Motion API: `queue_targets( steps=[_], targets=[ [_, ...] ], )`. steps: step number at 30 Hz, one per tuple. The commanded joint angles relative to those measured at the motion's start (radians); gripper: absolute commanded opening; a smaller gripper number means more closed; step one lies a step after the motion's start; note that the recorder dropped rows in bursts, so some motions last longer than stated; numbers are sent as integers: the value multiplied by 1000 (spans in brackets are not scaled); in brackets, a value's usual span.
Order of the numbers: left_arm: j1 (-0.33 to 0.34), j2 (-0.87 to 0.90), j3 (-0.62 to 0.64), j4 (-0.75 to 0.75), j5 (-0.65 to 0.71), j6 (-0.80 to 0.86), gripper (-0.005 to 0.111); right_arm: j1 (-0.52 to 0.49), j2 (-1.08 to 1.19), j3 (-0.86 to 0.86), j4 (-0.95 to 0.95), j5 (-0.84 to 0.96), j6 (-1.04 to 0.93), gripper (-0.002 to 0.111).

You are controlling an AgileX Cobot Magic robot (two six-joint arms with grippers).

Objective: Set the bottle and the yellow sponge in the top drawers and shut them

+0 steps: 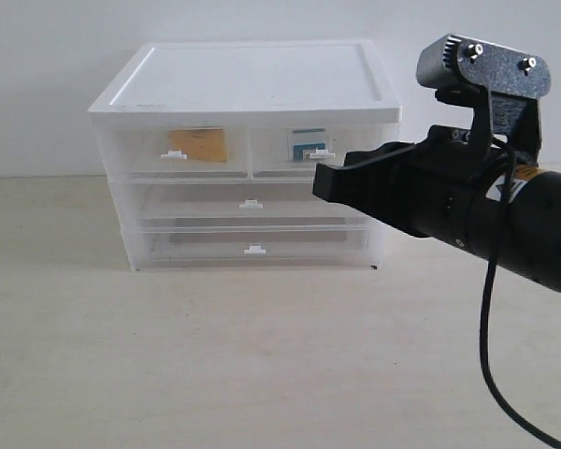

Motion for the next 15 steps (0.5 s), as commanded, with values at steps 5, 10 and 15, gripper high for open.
queue_targets(
  steps=[5,10,15],
  targets=[
    [1,-3,3,6,0,-9,4,0,-244,4,-2,406,-279,0],
    [1,-3,3,6,0,-9,4,-11,-480,94,0,361,-279,0],
    [1,-3,3,6,0,-9,4,-87,-738,291,0,286,-279,0]
  ],
)
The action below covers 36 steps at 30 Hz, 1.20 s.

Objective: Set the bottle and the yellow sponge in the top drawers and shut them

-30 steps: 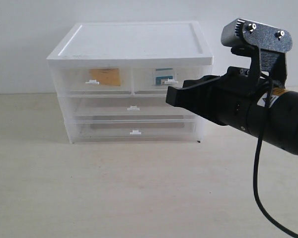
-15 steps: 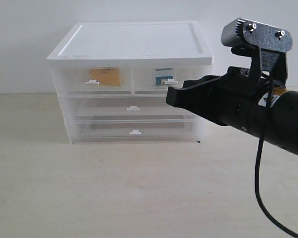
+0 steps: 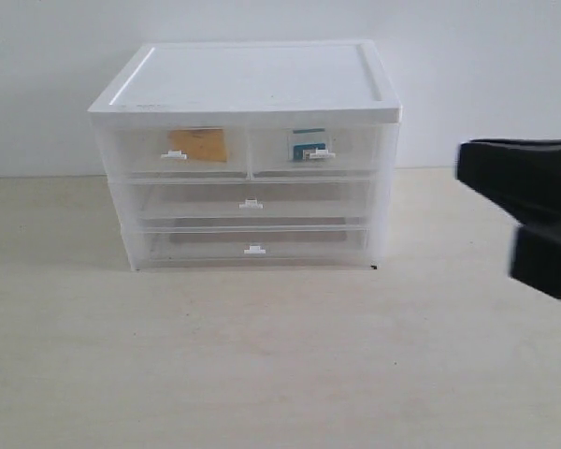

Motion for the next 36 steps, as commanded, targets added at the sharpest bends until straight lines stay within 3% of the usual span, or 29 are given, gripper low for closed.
queue_targets(
  steps=[1,15,22,30,36],
  targets=[
    [1,-3,3,6,0,-9,4,-73,-210,162,-3,-41,-10,0],
    [1,-3,3,6,0,-9,4,-155,-707,454,-3,-53,-18,0],
    [1,-3,3,6,0,-9,4,-187,-707,476,-3,-35,-10,0],
    [1,-3,3,6,0,-9,4,-332,-707,476,-3,28,-17,0],
    [1,-3,3,6,0,-9,4,-341,-707,476,-6,96,-19,0]
  ],
)
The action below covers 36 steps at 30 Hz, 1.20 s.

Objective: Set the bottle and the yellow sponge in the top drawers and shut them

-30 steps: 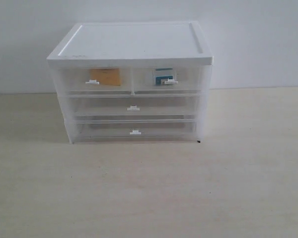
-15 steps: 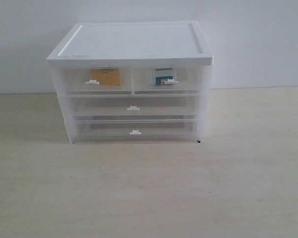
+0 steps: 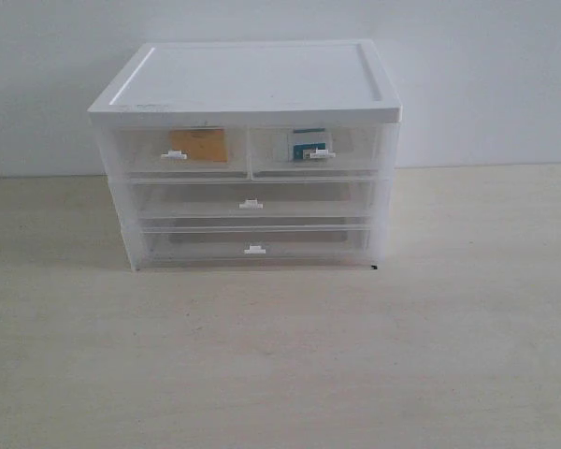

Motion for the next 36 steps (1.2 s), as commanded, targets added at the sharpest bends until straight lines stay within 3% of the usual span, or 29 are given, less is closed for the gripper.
queue_targets(
  steps=[1,12,21,24,29,36],
  targets=[
    [1,-3,3,6,0,-9,4,-3,0,5,-5,41,-11,0],
    [1,-3,3,6,0,-9,4,-3,7,5,2,184,-25,0],
    [1,-3,3,6,0,-9,4,-3,5,5,-6,186,33,0],
    [1,-3,3,6,0,-9,4,-3,3,5,-219,189,176,0],
    [1,-3,3,6,0,-9,4,-3,3,5,-568,285,631,0],
    [1,-3,3,6,0,-9,4,-3,3,5,-602,321,637,0]
  ],
)
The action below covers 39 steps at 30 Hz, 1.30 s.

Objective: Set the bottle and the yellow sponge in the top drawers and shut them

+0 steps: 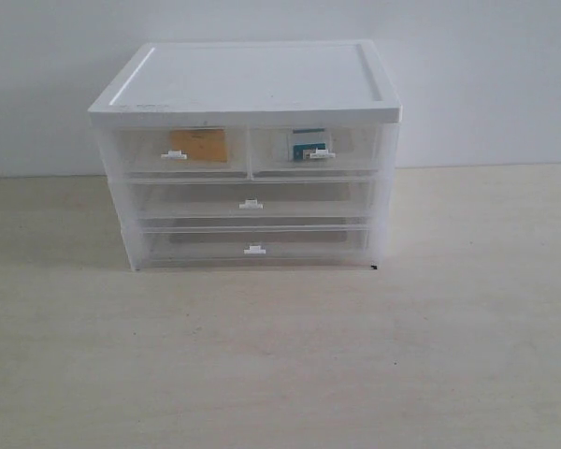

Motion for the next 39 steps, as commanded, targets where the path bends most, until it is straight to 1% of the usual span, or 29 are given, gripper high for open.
queue_targets(
  steps=[1,10,39],
  targets=[
    [1,-3,3,6,0,-9,4,0,-1,1,-27,7,18,0],
    [1,-3,3,6,0,-9,4,-6,-3,1,-31,36,11,0],
    [1,-3,3,6,0,-9,4,-15,-10,1,-31,36,11,0]
  ],
)
